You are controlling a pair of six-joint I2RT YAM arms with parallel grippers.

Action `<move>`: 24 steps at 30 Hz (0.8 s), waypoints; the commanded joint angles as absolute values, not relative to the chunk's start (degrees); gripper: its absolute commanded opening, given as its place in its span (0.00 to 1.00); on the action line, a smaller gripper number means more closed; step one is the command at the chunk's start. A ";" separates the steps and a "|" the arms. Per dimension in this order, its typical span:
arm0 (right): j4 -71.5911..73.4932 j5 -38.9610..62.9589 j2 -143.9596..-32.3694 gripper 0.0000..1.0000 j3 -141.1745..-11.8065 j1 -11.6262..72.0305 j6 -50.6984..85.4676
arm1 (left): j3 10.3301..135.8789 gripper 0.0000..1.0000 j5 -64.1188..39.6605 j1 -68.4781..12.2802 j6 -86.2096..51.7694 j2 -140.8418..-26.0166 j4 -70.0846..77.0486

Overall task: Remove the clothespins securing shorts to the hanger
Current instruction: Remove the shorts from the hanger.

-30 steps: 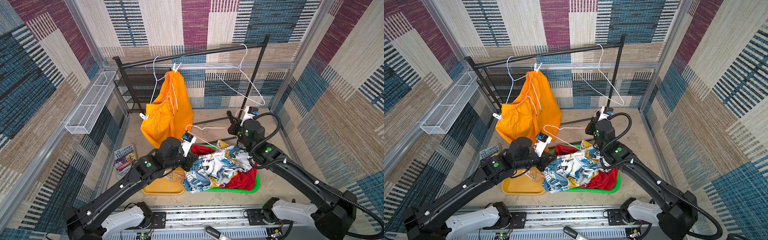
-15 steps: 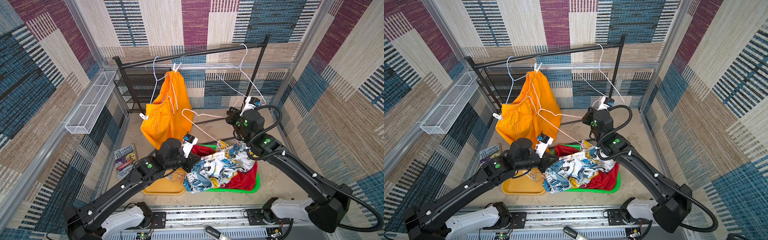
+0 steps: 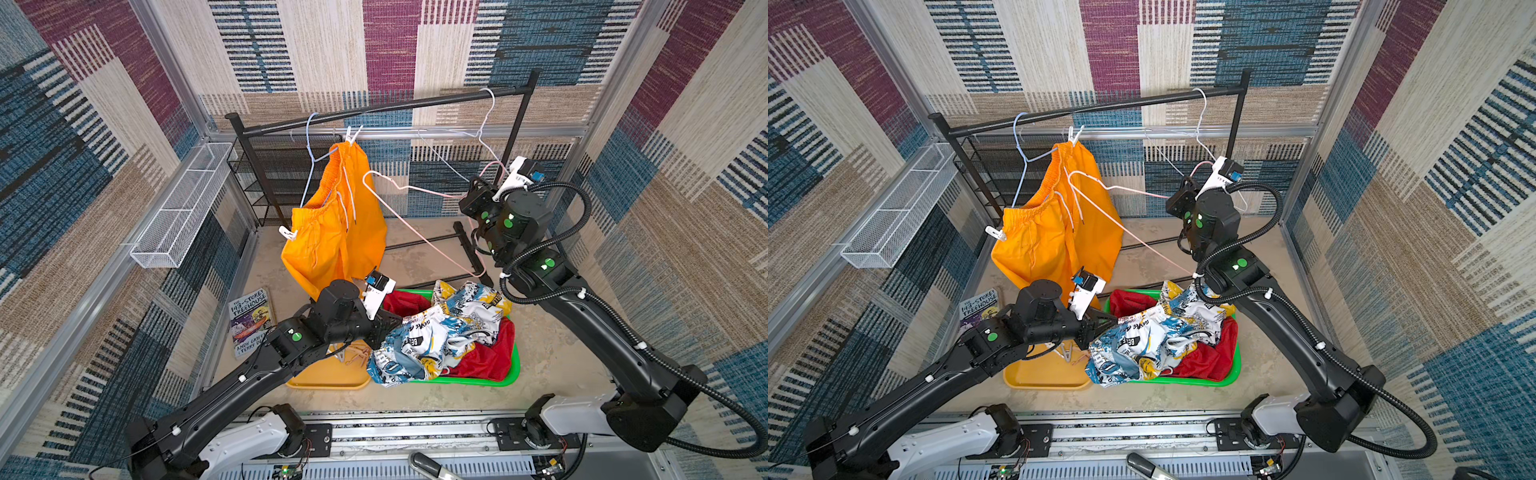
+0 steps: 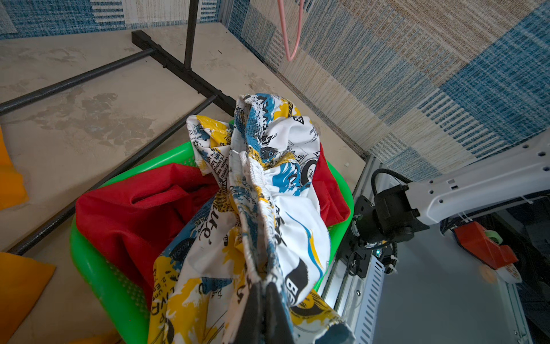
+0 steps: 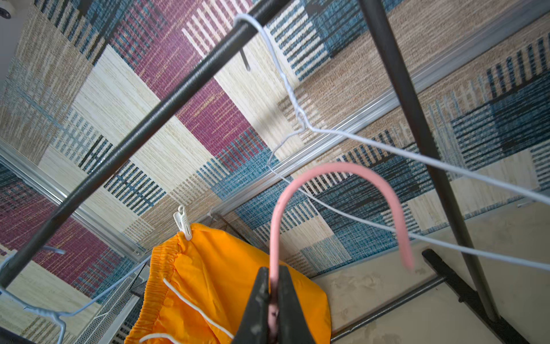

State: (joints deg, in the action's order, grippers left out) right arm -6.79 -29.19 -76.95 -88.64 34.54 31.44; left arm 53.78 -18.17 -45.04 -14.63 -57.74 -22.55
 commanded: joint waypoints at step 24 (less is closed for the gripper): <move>-20.19 -40.16 -69.52 0.00 -94.17 33.44 20.53 | 76.89 0.00 -11.09 -59.13 -5.65 -101.28 -19.49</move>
State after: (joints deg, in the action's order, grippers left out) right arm -20.43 -39.03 -69.84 -93.73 33.50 21.34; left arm 74.91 -12.58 -58.78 -8.58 -97.62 -18.79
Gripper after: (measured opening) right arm 0.082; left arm 0.068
